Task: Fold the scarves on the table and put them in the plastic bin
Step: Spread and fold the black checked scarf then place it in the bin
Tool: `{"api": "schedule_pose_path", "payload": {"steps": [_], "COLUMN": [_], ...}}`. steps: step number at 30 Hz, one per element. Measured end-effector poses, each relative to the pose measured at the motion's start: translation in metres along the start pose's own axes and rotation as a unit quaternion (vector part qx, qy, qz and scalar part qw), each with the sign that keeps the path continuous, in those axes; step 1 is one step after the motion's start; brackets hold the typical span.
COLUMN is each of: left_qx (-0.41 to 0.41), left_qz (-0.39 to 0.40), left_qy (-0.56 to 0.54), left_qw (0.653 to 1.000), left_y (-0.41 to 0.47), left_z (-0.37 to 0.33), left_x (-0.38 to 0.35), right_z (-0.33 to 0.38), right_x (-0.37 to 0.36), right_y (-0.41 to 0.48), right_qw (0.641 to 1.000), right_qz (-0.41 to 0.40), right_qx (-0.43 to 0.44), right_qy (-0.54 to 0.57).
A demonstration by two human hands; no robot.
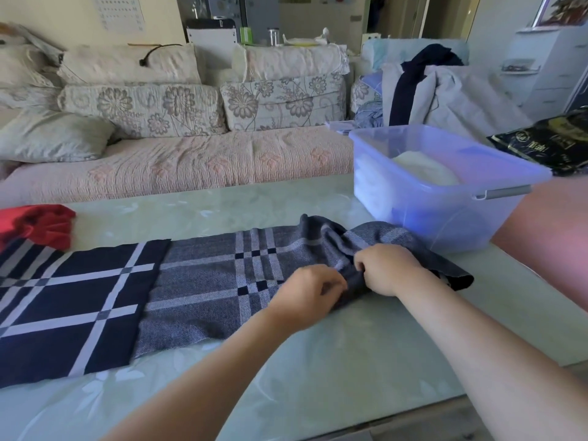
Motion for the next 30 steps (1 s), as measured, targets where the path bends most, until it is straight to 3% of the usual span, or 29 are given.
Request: {"api": "schedule_pose_path", "payload": {"steps": [3, 6, 8, 12, 14, 16, 19, 21, 27, 30], "left_qx": [0.014, 0.147, 0.178, 0.106, 0.111, 0.182, 0.272, 0.272, 0.183, 0.153], "left_qz": [-0.077, 0.063, 0.13, 0.01, -0.03, 0.009, 0.105, 0.116, -0.005, -0.082], "left_qy": [0.114, 0.251, 0.246, 0.187, 0.254, 0.308, 0.295, 0.286, 0.201, 0.166], "left_qw": [0.99, 0.955, 0.944, 0.977, 0.96, 0.934, 0.91, 0.912, 0.962, 0.971], "left_y": [-0.005, -0.013, -0.016, 0.008, 0.025, 0.041, 0.053, 0.055, 0.043, 0.02], "left_z": [0.021, 0.057, 0.07, 0.068, 0.078, 0.099, 0.126, 0.136, 0.13, 0.118], "left_x": [0.034, 0.044, 0.043, 0.06, 0.072, 0.08, 0.077, 0.069, 0.075, 0.102], "right_z": [0.003, 0.02, 0.025, 0.044, 0.066, 0.077, 0.057, 0.044, 0.06, 0.094], "right_x": [0.011, 0.032, 0.041, 0.034, 0.016, -0.009, -0.034, -0.04, -0.027, -0.009], "right_y": [0.003, 0.015, 0.033, 0.08, 0.099, 0.112, 0.121, 0.123, 0.121, 0.108], "right_qw": [0.995, 0.993, 0.99, 0.975, 0.973, 0.985, 0.995, 0.996, 0.998, 0.999], "right_qz": [0.0, -0.061, -0.112, -0.15, -0.097, -0.006, 0.054, 0.054, 0.01, -0.043], "right_qx": [-0.06, -0.075, -0.088, -0.057, 0.002, 0.031, -0.01, -0.023, -0.051, 0.01], "right_qy": [-0.081, -0.072, -0.001, 0.156, 0.211, 0.17, 0.08, 0.063, -0.03, -0.031]}}
Point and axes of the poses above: each hand's wrist, its own y-axis towards the middle knuckle, its own x-axis out of the back of the hand, z = x × y, the point moved 5 cm from there along y, towards the middle knuckle, and after that the axes turned 15 degrees about -y, right-handed, at the moved point
